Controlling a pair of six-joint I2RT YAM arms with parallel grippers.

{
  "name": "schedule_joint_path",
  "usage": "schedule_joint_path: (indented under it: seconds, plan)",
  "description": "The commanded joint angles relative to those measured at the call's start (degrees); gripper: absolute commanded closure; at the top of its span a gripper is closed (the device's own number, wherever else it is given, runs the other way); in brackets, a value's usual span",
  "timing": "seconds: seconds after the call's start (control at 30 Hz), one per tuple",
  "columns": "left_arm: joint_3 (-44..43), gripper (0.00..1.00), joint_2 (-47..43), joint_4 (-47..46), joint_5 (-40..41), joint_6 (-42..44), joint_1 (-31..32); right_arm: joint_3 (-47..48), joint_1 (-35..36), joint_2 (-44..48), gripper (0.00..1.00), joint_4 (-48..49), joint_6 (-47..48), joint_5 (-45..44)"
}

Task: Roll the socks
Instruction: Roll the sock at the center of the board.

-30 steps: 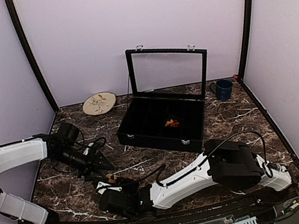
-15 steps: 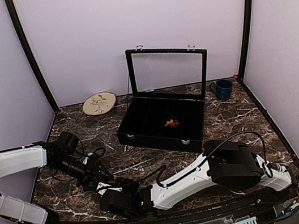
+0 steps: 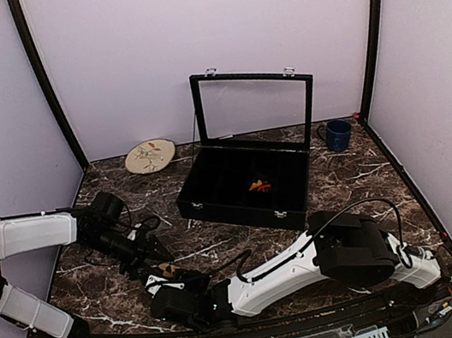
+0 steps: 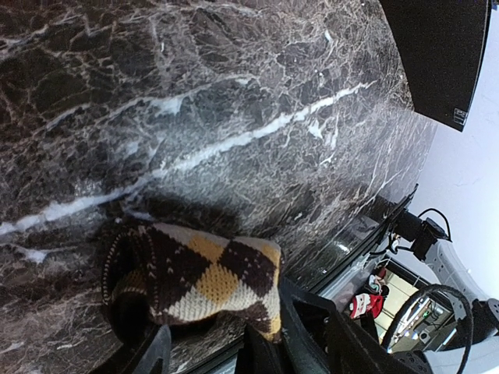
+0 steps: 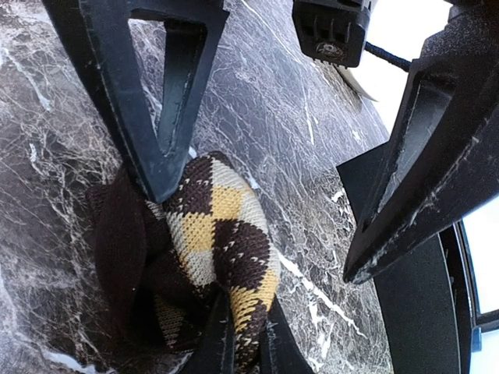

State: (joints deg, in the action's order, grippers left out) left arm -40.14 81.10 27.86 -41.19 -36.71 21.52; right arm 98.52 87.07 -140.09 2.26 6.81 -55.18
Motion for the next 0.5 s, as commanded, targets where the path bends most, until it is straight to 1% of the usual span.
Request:
schedule_joint_path:
  seconds: [0.0,0.2,0.47]
  plan:
    - [-1.4,0.29,0.5,-0.6,0.6,-0.7,-0.2,-0.6,0.5,0.4,1.00,1.7,-0.9,0.7]
    - [0.2,0.29,1.2,-1.4,-0.8,-0.6,-0.2,-0.7,0.2,0.5,1.00,2.0,-1.1,1.0]
    - [1.0,0.29,3.1,-3.6,-0.3,-1.3,-0.1,-1.0,0.0,1.1,1.00,2.8,-1.2,1.3]
